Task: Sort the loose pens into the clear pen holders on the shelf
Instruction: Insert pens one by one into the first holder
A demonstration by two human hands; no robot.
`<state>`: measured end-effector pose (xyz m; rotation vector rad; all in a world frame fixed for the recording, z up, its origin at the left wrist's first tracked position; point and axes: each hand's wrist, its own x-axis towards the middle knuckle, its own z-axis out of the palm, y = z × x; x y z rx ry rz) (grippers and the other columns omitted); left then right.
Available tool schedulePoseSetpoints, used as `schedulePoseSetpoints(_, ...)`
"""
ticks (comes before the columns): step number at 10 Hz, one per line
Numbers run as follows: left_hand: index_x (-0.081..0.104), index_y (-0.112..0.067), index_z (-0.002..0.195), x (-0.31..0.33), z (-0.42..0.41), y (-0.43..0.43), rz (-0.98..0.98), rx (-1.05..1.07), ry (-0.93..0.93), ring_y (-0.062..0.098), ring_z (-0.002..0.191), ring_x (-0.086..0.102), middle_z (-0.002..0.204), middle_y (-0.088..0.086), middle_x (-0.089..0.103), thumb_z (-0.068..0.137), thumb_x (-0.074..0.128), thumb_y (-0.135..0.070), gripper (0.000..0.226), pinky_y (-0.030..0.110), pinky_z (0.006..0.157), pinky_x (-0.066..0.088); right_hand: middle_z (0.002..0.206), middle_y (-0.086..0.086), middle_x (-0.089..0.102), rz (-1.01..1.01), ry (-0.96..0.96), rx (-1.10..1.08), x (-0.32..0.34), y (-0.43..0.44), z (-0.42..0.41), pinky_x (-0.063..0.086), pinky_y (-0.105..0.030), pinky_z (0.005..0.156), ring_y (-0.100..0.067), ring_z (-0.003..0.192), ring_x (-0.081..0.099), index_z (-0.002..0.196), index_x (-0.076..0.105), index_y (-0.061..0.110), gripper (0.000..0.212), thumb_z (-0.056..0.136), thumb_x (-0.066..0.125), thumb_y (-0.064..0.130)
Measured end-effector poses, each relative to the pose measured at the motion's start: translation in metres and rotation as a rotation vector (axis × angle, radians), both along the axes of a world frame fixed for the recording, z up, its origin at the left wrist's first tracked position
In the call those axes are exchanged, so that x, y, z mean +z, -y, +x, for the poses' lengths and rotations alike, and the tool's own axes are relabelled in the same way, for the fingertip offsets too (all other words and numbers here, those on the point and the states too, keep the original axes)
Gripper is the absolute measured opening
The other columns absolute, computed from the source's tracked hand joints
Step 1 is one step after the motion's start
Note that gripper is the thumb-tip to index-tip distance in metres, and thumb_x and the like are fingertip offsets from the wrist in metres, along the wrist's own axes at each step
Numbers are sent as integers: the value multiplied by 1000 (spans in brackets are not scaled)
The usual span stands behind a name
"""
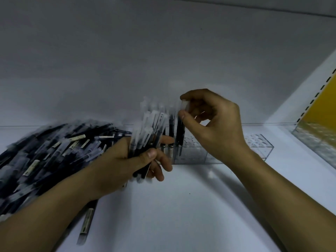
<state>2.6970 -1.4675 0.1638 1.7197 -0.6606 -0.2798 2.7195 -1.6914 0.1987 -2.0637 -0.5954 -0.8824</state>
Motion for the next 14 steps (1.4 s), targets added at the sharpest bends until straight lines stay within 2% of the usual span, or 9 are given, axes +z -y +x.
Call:
schedulePoseSetpoints(1, 64, -31, 120, 0, 0, 0, -46, 12, 0, 21, 69, 64, 89, 11, 71, 97, 44, -25, 31, 27, 63, 50, 86, 19, 64, -40, -5, -1, -3, -1, 0, 57, -22, 65, -9, 77, 67, 113, 70, 18, 27, 87, 77, 15)
schedulePoseSetpoints(3, 64, -8, 106, 4, -2, 4, -97, 6, 8, 20, 61, 62, 84, 13, 71, 97, 43, -24, 28, 26, 60, 51, 87, 9, 66, 22, 94, -61, -3, -1, -3, 52, -29, 56, -13, 75, 65, 110, 69, 19, 22, 88, 72, 22)
schedulePoseSetpoints(4, 63, -3, 106, 4, -3, 4, -135, 19, 9, 21, 61, 64, 85, 16, 72, 97, 48, -27, 30, 27, 59, 51, 80, 5, 68, 132, -1, 143, -1, -5, -9, 50, -41, 49, -19, 60, 62, 108, 70, 16, 19, 90, 72, 22)
schedulePoseSetpoints(5, 63, 3, 106, 1, -2, 3, -156, 129, -34, 16, 66, 68, 88, 18, 72, 79, 62, -49, 59, 24, 61, 51, 89, -3, 72, 198, -173, 364, 0, -9, -14, 50, -49, 41, -25, 46, 57, 113, 71, 13, 22, 91, 73, 16)
schedulePoseSetpoints(7, 61, -1, 116, -2, -2, 3, -152, 152, -81, 20, 78, 72, 100, 18, 73, 71, 71, -62, 76, 29, 70, 54, 82, -5, 76, 383, -311, 461, 5, -12, -14, 46, -21, 42, -16, 42, 57, 101, 70, 4, 18, 85, 73, 10)
schedulePoseSetpoints(9, 64, -13, 105, 3, -3, 5, -70, 111, 32, 31, 69, 69, 79, 14, 70, 96, 42, -35, 32, 54, 68, 55, 73, -5, 65, 674, -300, 404, 12, 3, -4, 35, -22, 45, -19, 47, 49, 94, 68, 5, 7, 88, 66, 5)
schedulePoseSetpoints(11, 69, -23, 88, 2, 0, 7, -101, 110, 10, 13, 48, 34, 57, 1, 33, 94, 46, -33, 25, 26, 52, 42, 77, -4, 67, 793, -290, 234, 20, 14, 3, 46, -29, 55, -20, 67, 62, 90, 68, 11, 10, 90, 61, 4)
schedulePoseSetpoints(13, 67, -20, 78, 7, -3, 3, -283, 48, -265, 11, 48, 22, 59, 2, 25, 65, 63, -23, 14, 24, 44, 25, 81, -8, 67, 712, -137, 18, 20, 18, 6, 56, -32, 59, -30, 72, 75, 98, 64, 5, 6, 96, 59, 1)
schedulePoseSetpoints(14, 66, -18, 80, 7, -4, 5, -308, 97, -323, 11, 49, 20, 60, 1, 24, 74, 62, -17, 8, 21, 41, 25, 85, -10, 69, 643, -74, -45, 19, 17, 5, 56, -29, 58, -25, 71, 75, 99, 63, 7, 4, 97, 62, 5)
